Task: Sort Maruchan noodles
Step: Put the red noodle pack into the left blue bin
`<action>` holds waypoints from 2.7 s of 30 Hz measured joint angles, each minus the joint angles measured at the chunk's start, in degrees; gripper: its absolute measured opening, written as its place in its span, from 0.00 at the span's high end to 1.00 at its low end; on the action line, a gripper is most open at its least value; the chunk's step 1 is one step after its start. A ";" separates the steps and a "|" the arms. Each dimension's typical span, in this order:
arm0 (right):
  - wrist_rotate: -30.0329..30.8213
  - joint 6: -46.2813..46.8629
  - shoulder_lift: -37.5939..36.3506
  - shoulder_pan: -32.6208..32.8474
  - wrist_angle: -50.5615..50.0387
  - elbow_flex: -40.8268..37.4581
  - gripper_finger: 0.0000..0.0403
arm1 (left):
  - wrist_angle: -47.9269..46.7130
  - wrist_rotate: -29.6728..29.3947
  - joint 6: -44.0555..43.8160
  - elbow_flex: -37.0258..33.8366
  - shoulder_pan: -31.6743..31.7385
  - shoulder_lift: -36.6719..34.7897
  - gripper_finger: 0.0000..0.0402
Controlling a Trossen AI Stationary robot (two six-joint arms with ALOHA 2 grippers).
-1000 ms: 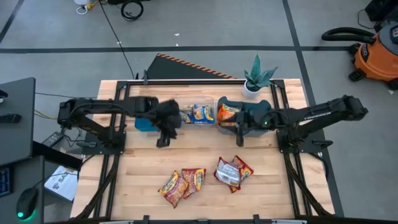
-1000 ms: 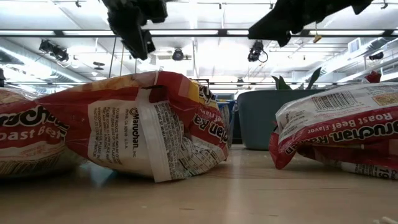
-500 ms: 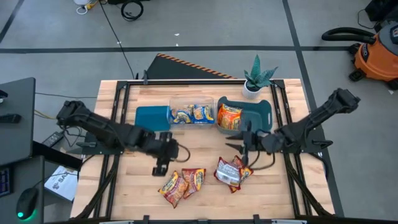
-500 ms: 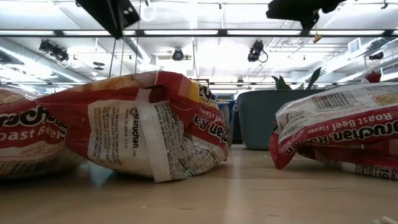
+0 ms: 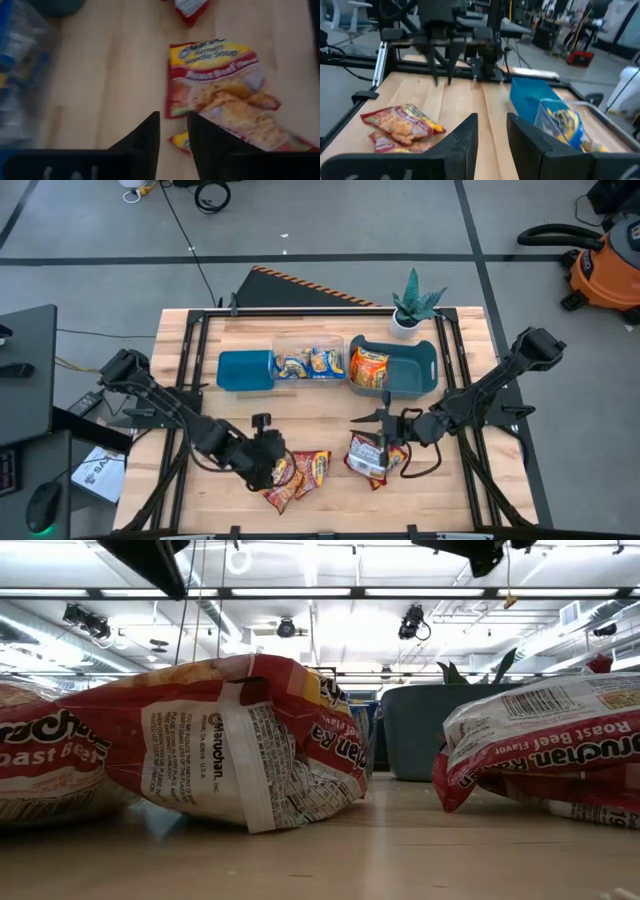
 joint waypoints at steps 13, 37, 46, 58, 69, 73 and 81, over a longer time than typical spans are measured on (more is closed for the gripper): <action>6.13 -11.29 4.45 1.28 9.41 -0.02 0.73 | 6.28 22.86 -2.92 -0.06 3.17 8.41 0.53; 1.03 -9.20 5.00 -3.04 5.35 -0.09 0.73 | -25.57 23.21 -4.14 4.21 6.73 13.07 0.61; -1.03 -6.31 5.00 -3.02 3.97 -0.07 0.73 | -27.66 31.89 -4.09 8.20 2.05 11.99 0.63; -1.14 -6.72 5.00 -3.32 2.97 -0.07 0.73 | -18.80 4.24 5.11 3.05 -16.45 12.04 0.63; -8.32 -4.63 5.00 -6.57 3.34 -0.07 0.73 | -10.00 -0.65 8.41 -5.77 -17.75 12.04 0.63; -8.80 -3.83 5.00 -6.74 3.29 -0.07 0.73 | -6.49 -0.69 18.07 -8.23 -17.75 12.04 0.63; -9.76 -3.81 5.00 -6.74 3.22 -0.07 0.73 | -6.83 -0.57 20.72 -11.55 -16.92 12.04 0.65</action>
